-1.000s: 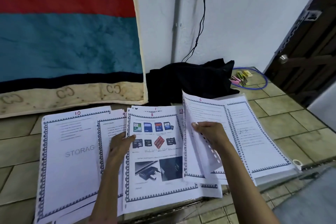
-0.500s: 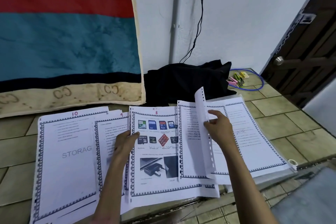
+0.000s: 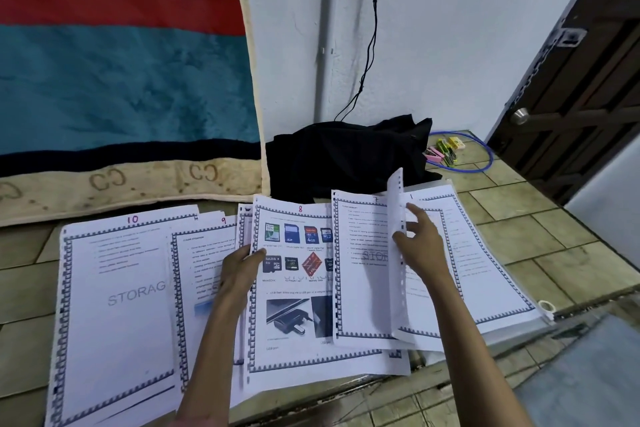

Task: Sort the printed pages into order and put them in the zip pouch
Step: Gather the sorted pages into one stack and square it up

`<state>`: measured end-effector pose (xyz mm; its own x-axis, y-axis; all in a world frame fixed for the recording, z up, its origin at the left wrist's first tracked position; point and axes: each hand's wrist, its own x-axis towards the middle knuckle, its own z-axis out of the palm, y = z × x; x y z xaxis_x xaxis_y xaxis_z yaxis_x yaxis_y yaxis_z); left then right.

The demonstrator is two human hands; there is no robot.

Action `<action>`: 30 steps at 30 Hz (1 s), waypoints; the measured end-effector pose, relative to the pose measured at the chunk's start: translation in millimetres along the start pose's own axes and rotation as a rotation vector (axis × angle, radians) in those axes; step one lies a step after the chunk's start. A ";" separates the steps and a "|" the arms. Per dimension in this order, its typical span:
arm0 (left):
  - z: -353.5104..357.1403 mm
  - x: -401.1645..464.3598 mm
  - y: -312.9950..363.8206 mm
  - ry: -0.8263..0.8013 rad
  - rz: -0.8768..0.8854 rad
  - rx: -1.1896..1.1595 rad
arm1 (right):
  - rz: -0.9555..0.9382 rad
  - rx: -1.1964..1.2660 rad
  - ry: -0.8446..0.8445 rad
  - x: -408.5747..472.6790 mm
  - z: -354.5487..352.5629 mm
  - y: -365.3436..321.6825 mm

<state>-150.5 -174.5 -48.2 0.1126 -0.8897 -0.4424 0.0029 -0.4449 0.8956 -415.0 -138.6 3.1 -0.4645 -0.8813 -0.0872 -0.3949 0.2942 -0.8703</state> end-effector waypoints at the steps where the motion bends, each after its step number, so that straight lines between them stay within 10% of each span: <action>1: 1.4 -1.6 1.4 -0.001 0.006 -0.004 | -0.003 0.005 -0.074 -0.4 2.9 1.1; 11: 14.5 -1.5 -3.4 -0.085 -0.026 -0.040 | 0.473 -0.469 0.099 13.2 -29.7 45.6; 30: 37.1 -26.7 33.3 -0.389 0.104 -0.063 | 0.064 0.141 -0.154 5.1 -18.4 27.6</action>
<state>-190.2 -169.4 -8.3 -0.2685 -0.9074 -0.3233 0.0732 -0.3539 0.9324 -442.9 -128.2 -12.5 -0.3546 -0.9116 -0.2079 -0.2489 0.3063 -0.9188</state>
